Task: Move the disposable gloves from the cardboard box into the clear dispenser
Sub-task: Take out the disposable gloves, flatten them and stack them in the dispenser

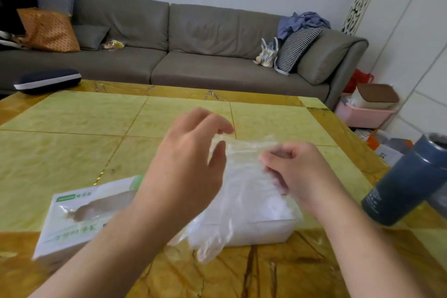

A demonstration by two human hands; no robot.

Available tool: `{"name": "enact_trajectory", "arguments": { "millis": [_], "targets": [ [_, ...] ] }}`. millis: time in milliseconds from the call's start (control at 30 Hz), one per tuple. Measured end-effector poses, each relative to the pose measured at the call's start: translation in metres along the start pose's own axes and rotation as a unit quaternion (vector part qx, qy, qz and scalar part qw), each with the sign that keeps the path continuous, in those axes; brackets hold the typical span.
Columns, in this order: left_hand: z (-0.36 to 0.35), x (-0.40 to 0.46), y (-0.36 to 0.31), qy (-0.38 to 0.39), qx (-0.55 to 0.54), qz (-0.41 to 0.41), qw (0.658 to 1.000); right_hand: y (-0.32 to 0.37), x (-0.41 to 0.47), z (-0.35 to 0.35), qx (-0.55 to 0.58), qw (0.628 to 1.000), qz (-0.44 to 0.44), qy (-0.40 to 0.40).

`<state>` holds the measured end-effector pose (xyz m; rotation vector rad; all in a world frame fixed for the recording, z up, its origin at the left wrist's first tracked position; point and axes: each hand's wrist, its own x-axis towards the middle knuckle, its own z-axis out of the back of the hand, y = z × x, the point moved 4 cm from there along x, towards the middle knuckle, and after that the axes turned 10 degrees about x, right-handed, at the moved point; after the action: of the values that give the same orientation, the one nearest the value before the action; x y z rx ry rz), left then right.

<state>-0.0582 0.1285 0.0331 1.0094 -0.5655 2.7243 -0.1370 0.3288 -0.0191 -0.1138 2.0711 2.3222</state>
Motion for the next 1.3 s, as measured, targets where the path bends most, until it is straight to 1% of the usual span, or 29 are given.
{"name": "enact_trajectory", "arguments": {
  "millis": [33,67,133,167,233,333,400,567,667,767,833,900,933,967,1000,1067,1100,1133,1200,1233,1300],
  "targets": [
    [-0.015,-0.001,-0.008,0.065,0.005,-0.014,0.998,-0.003,0.001,-0.002,-0.051,0.999,0.004,0.003],
    [-0.033,-0.004,-0.011,0.146,0.018,-0.006,0.989,-0.006,0.001,-0.004,-0.090,0.996,0.003,0.009],
    [-0.065,-0.016,-0.006,0.300,0.078,0.035,0.950,-0.011,0.002,-0.007,-0.136,0.990,-0.007,0.018],
    [-0.078,-0.022,-0.003,0.360,0.105,0.049,0.926,-0.013,0.002,-0.006,-0.159,0.987,-0.011,0.020],
    [-0.092,-0.031,0.006,0.428,0.124,0.068,0.893,-0.015,0.003,-0.006,-0.218,0.976,-0.009,0.019],
    [-0.100,-0.030,0.011,0.479,0.128,0.073,0.865,-0.022,0.006,-0.003,-0.296,0.955,0.003,0.001],
    [-0.100,-0.025,0.011,0.512,0.130,0.055,0.848,-0.024,0.007,-0.003,-0.357,0.934,0.012,-0.011],
    [-0.101,-0.015,0.009,0.558,0.176,0.004,0.811,-0.020,0.004,-0.004,-0.429,0.903,0.011,-0.033],
    [-0.106,-0.010,0.005,0.542,0.192,-0.013,0.818,-0.015,0.000,-0.005,-0.455,0.890,0.013,-0.036],
    [-0.114,-0.011,0.005,0.526,0.183,-0.040,0.830,-0.010,-0.006,-0.003,-0.475,0.879,0.017,-0.047],
    [-0.118,-0.013,0.008,0.523,0.174,-0.048,0.833,-0.002,-0.012,0.000,-0.499,0.864,0.024,-0.065],
    [-0.119,-0.013,0.010,0.521,0.164,-0.049,0.836,0.013,-0.021,-0.001,-0.526,0.844,0.060,-0.088],
    [-0.119,-0.013,0.010,0.519,0.164,-0.052,0.837,0.022,-0.026,-0.005,-0.522,0.843,0.091,-0.092],
    [-0.118,-0.012,0.008,0.516,0.167,-0.057,0.838,0.027,-0.029,-0.010,-0.506,0.850,0.123,-0.079],
    [-0.117,-0.012,0.006,0.510,0.173,-0.063,0.840,0.031,-0.033,-0.018,-0.487,0.860,0.149,-0.048],
    [-0.115,-0.013,0.003,0.503,0.182,-0.072,0.842,0.026,-0.037,-0.034,-0.443,0.885,0.137,0.041],
    [-0.115,-0.014,0.002,0.504,0.183,-0.076,0.841,0.018,-0.035,-0.039,-0.443,0.887,0.105,0.076],
    [-0.114,-0.014,0.001,0.506,0.178,-0.078,0.840,0.011,-0.033,-0.042,-0.456,0.881,0.081,0.102],
    [-0.110,-0.013,0.001,0.514,0.160,-0.067,0.840,-0.001,-0.031,-0.040,-0.511,0.847,0.031,0.146],
    [-0.106,-0.012,0.001,0.526,0.151,-0.054,0.835,-0.007,-0.027,-0.037,-0.533,0.832,0.010,0.154],
    [-0.101,-0.012,0.003,0.557,0.140,-0.024,0.819,-0.013,-0.023,-0.033,-0.558,0.815,-0.013,0.156]
  ]
}}
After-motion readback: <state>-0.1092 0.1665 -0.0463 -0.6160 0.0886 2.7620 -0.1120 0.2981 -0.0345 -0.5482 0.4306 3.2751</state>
